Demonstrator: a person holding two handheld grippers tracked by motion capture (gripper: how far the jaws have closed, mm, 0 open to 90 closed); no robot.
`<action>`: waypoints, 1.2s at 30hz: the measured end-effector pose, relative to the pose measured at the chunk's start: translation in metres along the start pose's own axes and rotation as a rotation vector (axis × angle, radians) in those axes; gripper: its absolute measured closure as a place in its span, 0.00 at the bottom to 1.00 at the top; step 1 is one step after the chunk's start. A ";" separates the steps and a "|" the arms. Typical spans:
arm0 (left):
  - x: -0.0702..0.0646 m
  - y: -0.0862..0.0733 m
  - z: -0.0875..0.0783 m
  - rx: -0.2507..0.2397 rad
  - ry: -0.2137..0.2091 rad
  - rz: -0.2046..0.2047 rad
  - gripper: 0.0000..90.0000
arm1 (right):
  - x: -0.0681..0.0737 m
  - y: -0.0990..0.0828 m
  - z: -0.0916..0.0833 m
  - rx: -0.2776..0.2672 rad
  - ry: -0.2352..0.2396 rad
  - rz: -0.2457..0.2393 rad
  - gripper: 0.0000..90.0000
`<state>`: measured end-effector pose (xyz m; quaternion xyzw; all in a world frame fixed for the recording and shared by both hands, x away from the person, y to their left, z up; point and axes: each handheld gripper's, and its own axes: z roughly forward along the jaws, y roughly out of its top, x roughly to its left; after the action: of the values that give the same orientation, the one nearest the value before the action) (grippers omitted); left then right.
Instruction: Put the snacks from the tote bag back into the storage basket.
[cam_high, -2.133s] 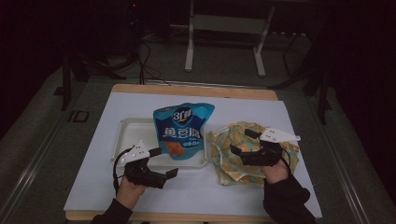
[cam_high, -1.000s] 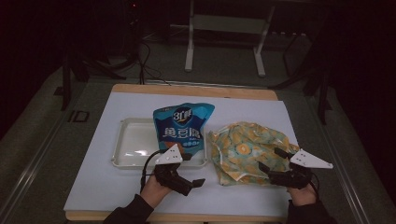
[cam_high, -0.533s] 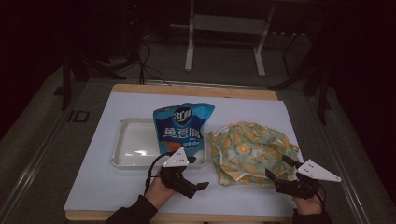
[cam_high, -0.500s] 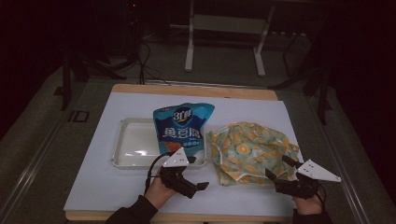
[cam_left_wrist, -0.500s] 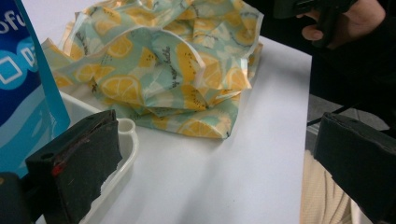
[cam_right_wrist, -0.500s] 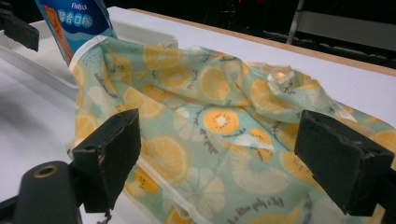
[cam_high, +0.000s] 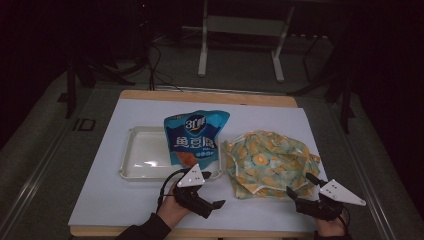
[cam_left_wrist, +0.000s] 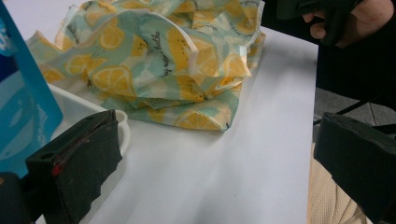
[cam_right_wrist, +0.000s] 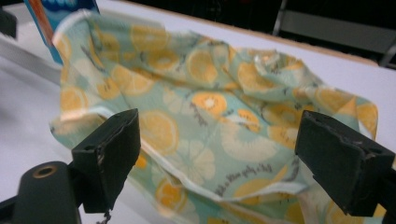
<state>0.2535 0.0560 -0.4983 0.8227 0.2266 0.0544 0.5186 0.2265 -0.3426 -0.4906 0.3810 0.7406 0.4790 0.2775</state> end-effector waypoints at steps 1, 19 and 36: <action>-0.001 0.000 0.001 0.000 0.002 0.004 0.01 | 0.000 0.001 -0.001 -0.012 -0.004 -0.004 0.16; -0.003 -0.002 0.003 -0.013 0.003 0.007 0.01 | 0.000 0.007 0.000 -0.093 -0.021 0.051 0.16; -0.004 -0.006 0.000 -0.020 0.017 0.016 0.01 | -0.003 0.005 -0.001 -0.100 -0.031 0.060 0.16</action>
<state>0.2477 0.0569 -0.5032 0.8188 0.2238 0.0677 0.5244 0.2293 -0.3444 -0.4856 0.3962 0.6995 0.5176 0.2928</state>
